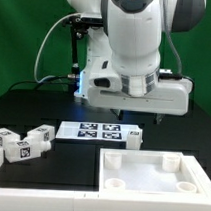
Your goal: Assemble one leg
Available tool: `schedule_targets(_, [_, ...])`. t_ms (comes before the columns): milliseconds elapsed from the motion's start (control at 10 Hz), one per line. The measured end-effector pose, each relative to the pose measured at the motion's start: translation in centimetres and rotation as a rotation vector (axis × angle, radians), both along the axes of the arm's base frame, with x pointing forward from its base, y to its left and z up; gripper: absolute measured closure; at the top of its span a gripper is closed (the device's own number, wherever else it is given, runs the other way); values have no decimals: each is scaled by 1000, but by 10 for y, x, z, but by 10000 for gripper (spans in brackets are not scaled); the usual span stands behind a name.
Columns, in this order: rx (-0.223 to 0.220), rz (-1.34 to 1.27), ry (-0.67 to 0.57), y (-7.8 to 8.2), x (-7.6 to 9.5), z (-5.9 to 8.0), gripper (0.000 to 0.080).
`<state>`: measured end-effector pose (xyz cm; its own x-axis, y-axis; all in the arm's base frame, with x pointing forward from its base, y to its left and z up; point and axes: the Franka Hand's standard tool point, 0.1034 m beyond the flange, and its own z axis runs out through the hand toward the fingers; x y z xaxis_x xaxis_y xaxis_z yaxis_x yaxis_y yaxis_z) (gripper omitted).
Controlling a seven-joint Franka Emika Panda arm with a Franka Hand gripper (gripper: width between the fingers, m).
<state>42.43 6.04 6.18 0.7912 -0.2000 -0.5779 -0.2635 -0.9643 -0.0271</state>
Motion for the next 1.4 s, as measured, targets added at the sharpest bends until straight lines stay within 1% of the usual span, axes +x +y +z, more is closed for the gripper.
schedule_targets(100, [9,3,55,0,-1,-1,151])
schedule_targets(200, [26,13,153,3,-5,-1,151])
schedule_targets(300, [42,25,228,5,-5,-1,151])
schedule_targets(400, [52,31,272,6,-4,-2,151])
schedule_targets(500, [64,35,331,5,-7,-4,151])
schedule_targets(600, [64,34,328,5,-4,-8,151])
schedule_targets(700, [64,35,324,5,-5,-10,151])
schedule_targets(900, [64,34,323,5,-8,-22,151])
schedule_targets(1200, [60,31,342,7,-18,-46,151])
schedule_targets(1300, [55,38,330,10,-19,-53,151])
schedule_targets(1400, [51,41,329,13,-21,-54,151])
